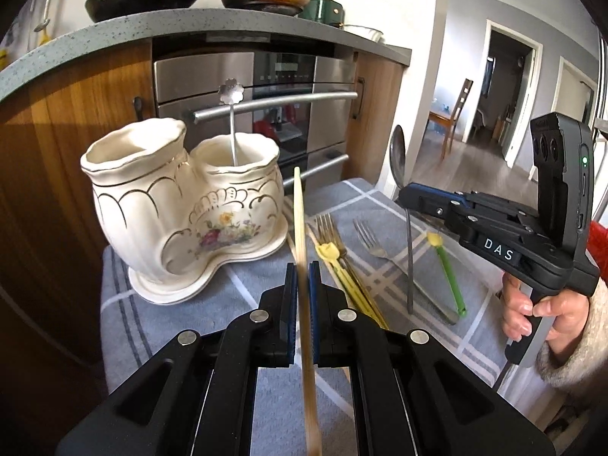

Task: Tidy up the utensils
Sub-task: 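Lift the spoon and chopstick and carry them over the ceramic holder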

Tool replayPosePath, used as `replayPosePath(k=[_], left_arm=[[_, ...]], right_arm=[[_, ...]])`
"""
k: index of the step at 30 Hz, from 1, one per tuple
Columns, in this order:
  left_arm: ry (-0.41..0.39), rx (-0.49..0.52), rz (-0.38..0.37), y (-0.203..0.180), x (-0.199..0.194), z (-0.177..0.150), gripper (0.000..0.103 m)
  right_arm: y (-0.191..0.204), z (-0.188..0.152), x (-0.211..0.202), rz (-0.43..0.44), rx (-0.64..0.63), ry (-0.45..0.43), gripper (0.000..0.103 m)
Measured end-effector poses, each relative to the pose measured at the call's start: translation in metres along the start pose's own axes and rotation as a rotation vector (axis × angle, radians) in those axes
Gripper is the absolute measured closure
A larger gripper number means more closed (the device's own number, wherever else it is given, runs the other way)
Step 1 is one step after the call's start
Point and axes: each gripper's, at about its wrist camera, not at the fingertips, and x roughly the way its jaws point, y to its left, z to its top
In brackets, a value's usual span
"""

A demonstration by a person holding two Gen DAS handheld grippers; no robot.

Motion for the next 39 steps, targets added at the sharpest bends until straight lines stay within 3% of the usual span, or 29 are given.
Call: replayPosePath(k=[39], left_arm=[[0.019,0.016,0.008,0.003,0.005,-0.002,0.097]], right_arm=[[0.018,0.004,-0.027,0.022,-0.05,-0.119,0.097]])
